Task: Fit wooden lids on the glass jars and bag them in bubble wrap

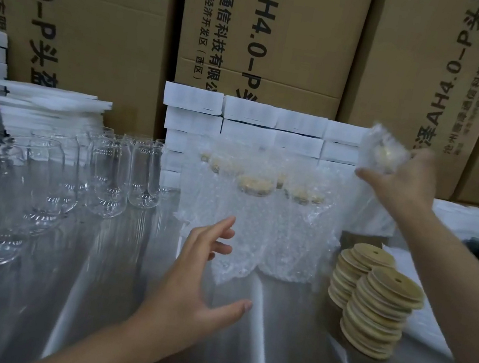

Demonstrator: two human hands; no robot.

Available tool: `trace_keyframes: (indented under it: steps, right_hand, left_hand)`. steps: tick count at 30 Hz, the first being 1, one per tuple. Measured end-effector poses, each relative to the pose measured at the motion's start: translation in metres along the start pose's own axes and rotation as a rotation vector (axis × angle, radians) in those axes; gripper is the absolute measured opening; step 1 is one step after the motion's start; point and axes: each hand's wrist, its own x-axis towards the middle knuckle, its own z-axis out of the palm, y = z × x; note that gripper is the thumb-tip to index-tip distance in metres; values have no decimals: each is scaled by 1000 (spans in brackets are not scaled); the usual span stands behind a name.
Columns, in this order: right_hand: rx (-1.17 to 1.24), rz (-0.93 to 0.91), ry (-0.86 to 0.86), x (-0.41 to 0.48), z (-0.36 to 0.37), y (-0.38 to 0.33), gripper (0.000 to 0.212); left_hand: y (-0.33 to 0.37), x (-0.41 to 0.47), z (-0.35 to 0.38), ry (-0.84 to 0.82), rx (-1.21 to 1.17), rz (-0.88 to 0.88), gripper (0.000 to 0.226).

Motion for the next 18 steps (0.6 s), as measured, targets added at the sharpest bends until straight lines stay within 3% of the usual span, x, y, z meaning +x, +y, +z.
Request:
trace_keyframes:
  steps: [6,10,16,18]
  right_hand:
    - [-59,72,-208,0,39,36,62]
    - [-200,81,-321,1,47,47,69]
    - [-323,163,-330,-4,45,33,66]
    - [-211,113,-136,-17,40,10,57]
  left_hand:
    - [3,-1,0,-65,35,-17,76]
    - [4,0,0,-71,37,4,74]
    - [-7,1,-1,-134,67,-24,61]
    - [-17,2,-1,-150,89,-49,57]
